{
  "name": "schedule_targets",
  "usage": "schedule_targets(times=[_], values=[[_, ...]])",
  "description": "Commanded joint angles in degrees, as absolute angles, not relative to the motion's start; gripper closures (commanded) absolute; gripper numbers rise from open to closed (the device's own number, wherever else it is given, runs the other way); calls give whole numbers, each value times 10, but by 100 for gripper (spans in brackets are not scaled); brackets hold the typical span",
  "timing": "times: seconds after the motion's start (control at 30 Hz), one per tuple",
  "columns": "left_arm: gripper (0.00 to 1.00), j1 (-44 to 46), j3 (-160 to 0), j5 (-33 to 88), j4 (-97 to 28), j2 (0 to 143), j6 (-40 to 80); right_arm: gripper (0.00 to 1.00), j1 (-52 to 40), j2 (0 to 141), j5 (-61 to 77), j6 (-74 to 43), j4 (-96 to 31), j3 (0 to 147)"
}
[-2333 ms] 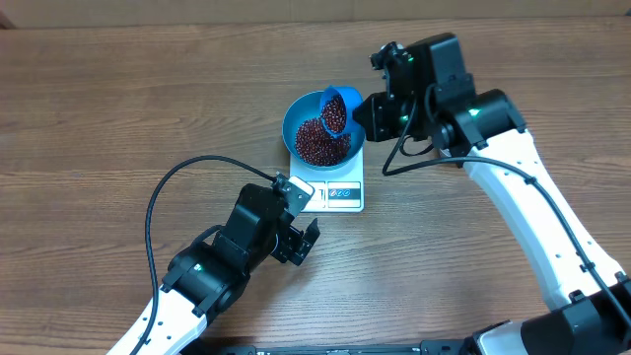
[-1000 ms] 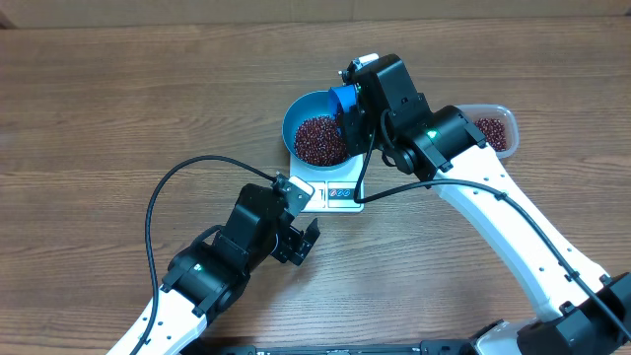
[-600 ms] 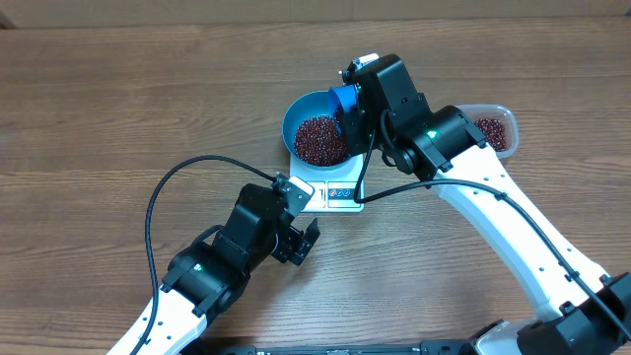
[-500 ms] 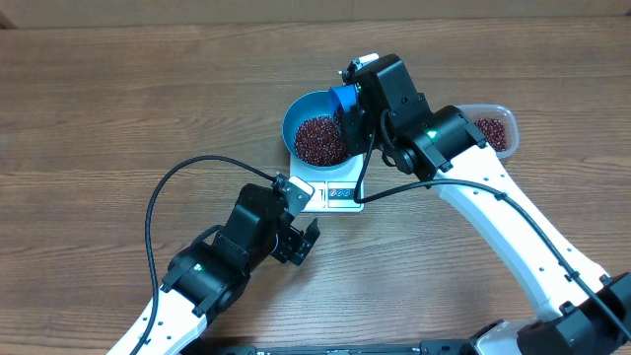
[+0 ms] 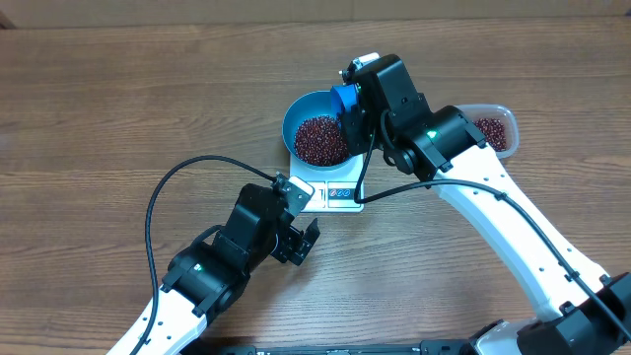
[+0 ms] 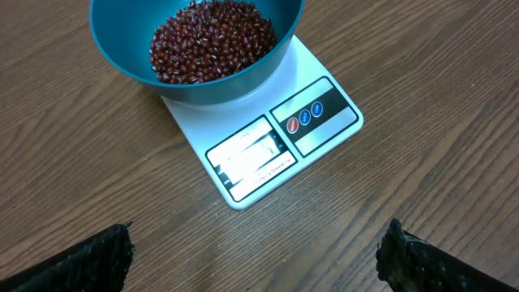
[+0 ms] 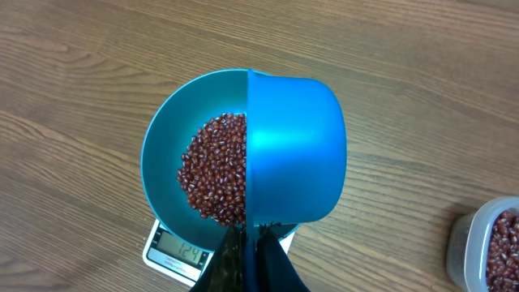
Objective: Scoop item into bowl and weigh 150g on scale
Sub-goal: 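Hold the tipped blue scoop over the teal bowl, shaking beans out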
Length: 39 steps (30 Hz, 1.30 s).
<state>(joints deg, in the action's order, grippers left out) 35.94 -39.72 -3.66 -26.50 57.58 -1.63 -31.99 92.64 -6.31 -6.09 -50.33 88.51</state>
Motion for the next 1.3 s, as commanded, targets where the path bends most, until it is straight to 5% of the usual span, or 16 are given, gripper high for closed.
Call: schedule_targets(times=[0.0,1.27], values=[[0,356,-394,-34,-264,569,-13,96,-340,914,-106,-40,-499,898],[1,356,-394,-34,-264,569,-13,96,-361,914,-135,-41,-496,898]])
